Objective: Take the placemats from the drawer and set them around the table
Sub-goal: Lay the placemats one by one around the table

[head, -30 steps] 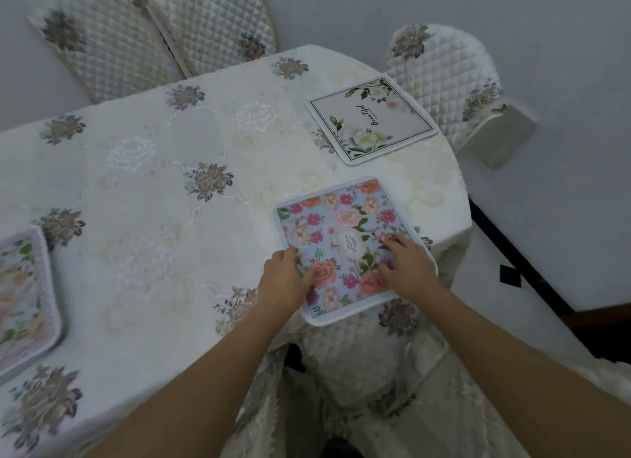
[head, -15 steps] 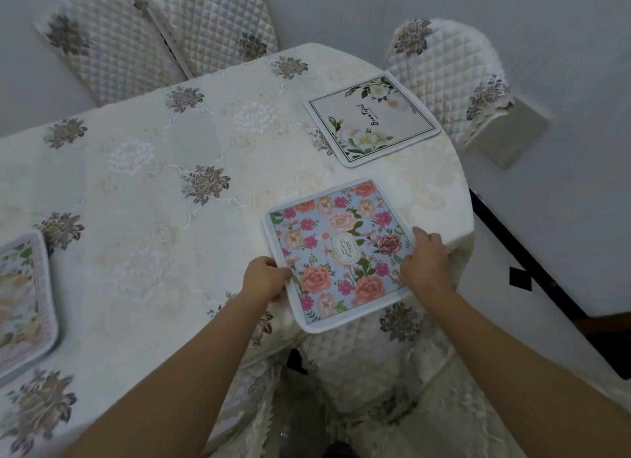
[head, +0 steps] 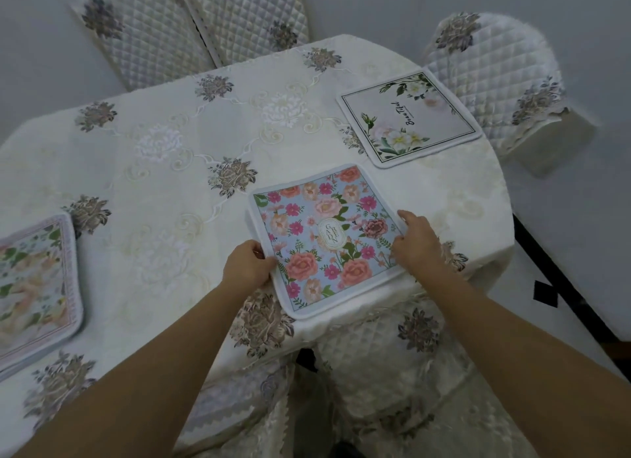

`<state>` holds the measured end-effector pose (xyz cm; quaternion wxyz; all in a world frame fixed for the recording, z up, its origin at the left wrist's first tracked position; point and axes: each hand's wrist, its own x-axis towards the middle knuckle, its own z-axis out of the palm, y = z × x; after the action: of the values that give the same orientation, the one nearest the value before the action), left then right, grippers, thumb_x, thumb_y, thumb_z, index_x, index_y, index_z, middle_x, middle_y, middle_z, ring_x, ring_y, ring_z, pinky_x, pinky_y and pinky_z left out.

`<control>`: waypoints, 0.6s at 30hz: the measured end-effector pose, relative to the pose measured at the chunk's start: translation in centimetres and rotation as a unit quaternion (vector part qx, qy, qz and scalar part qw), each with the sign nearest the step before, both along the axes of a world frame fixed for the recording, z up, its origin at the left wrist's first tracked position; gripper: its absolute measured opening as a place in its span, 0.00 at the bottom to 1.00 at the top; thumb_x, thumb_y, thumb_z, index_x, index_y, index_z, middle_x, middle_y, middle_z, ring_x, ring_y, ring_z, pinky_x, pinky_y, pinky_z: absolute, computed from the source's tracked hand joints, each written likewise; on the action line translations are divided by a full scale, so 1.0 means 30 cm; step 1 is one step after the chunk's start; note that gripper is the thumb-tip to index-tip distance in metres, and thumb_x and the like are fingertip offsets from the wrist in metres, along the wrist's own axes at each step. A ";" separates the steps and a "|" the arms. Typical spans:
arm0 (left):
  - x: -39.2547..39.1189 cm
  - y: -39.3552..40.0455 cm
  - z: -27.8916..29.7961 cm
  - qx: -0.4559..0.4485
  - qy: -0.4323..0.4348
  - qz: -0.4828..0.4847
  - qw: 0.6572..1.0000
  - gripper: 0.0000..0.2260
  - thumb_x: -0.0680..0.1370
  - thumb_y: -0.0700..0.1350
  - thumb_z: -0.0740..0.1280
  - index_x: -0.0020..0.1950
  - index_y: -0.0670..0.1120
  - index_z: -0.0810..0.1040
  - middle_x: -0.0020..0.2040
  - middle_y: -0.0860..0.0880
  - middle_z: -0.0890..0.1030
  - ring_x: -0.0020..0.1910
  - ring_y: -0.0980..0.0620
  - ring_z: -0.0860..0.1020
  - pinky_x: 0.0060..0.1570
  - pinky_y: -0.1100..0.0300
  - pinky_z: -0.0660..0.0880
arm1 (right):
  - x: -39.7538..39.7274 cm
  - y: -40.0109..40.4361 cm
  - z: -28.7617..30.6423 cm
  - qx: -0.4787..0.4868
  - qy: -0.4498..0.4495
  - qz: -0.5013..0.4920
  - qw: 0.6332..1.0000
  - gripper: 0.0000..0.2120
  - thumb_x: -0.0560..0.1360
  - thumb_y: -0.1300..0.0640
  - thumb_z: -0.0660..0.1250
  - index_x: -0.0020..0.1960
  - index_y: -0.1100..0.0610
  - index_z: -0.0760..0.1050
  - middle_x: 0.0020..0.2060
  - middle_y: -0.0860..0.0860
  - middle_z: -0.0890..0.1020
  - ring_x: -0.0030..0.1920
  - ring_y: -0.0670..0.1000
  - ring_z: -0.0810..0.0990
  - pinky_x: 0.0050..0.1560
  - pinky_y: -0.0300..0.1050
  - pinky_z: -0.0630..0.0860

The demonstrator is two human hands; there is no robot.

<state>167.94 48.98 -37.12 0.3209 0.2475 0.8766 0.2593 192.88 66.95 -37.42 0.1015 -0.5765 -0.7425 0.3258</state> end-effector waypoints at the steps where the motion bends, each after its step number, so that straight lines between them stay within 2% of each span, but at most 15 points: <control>1: -0.012 -0.009 -0.004 -0.017 0.009 -0.014 1.000 0.07 0.75 0.45 0.72 0.48 0.44 0.77 0.40 0.47 0.82 0.37 0.45 0.82 0.45 0.47 0.81 | -0.004 0.005 -0.009 -0.011 -0.029 0.006 1.000 0.27 0.77 0.65 0.62 0.75 0.56 0.63 0.66 0.58 0.69 0.61 0.59 0.74 0.58 0.48 0.72; 3: -0.022 -0.028 -0.017 -0.028 0.026 -0.029 0.999 0.08 0.75 0.46 0.73 0.49 0.46 0.77 0.40 0.49 0.81 0.39 0.47 0.81 0.46 0.51 0.80 | -0.002 0.012 -0.025 -0.008 -0.055 0.016 0.998 0.28 0.76 0.63 0.62 0.75 0.56 0.63 0.65 0.59 0.69 0.61 0.60 0.73 0.58 0.48 0.71; 7: -0.016 -0.039 -0.039 -0.009 0.030 -0.016 0.999 0.08 0.75 0.46 0.72 0.49 0.45 0.76 0.39 0.50 0.79 0.37 0.51 0.78 0.34 0.59 0.72 | 0.022 0.025 -0.052 0.020 -0.066 0.038 0.997 0.27 0.76 0.58 0.65 0.74 0.55 0.66 0.61 0.61 0.70 0.59 0.61 0.74 0.59 0.55 0.73; 11: -0.014 -0.032 -0.050 0.005 0.002 0.004 1.000 0.08 0.76 0.45 0.72 0.40 0.43 0.78 0.35 0.47 0.80 0.33 0.48 0.77 0.39 0.55 0.75 | 0.044 0.020 -0.056 0.013 -0.060 0.045 0.997 0.26 0.78 0.55 0.65 0.74 0.54 0.66 0.62 0.60 0.70 0.58 0.60 0.75 0.58 0.53 0.74; 12: -0.013 -0.036 -0.053 0.015 -0.011 0.011 1.000 0.09 0.76 0.45 0.71 0.39 0.43 0.78 0.34 0.47 0.80 0.32 0.48 0.76 0.37 0.56 0.75 | 0.050 0.019 -0.055 0.013 -0.059 0.049 0.997 0.25 0.78 0.55 0.65 0.74 0.54 0.66 0.62 0.60 0.70 0.58 0.60 0.75 0.58 0.53 0.73; 15: -0.007 -0.046 -0.053 0.030 -0.028 0.013 0.999 0.10 0.76 0.45 0.71 0.37 0.43 0.78 0.32 0.47 0.78 0.28 0.49 0.74 0.32 0.60 0.72 | 0.076 0.015 -0.060 0.012 -0.058 0.057 0.997 0.25 0.78 0.55 0.66 0.74 0.54 0.65 0.62 0.60 0.72 0.58 0.61 0.75 0.59 0.53 0.72; 18: -0.004 -0.041 -0.052 0.024 -0.003 -0.005 1.000 0.09 0.76 0.46 0.72 0.39 0.43 0.79 0.34 0.47 0.79 0.31 0.48 0.75 0.34 0.57 0.74 | 0.096 0.007 -0.065 0.015 -0.077 0.072 0.994 0.25 0.79 0.53 0.65 0.75 0.54 0.64 0.62 0.61 0.72 0.59 0.62 0.75 0.60 0.55 0.72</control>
<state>167.82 47.74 -38.66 0.3187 0.2590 0.8680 0.2792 195.77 67.17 -39.37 0.0292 -0.5434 -0.7923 0.2757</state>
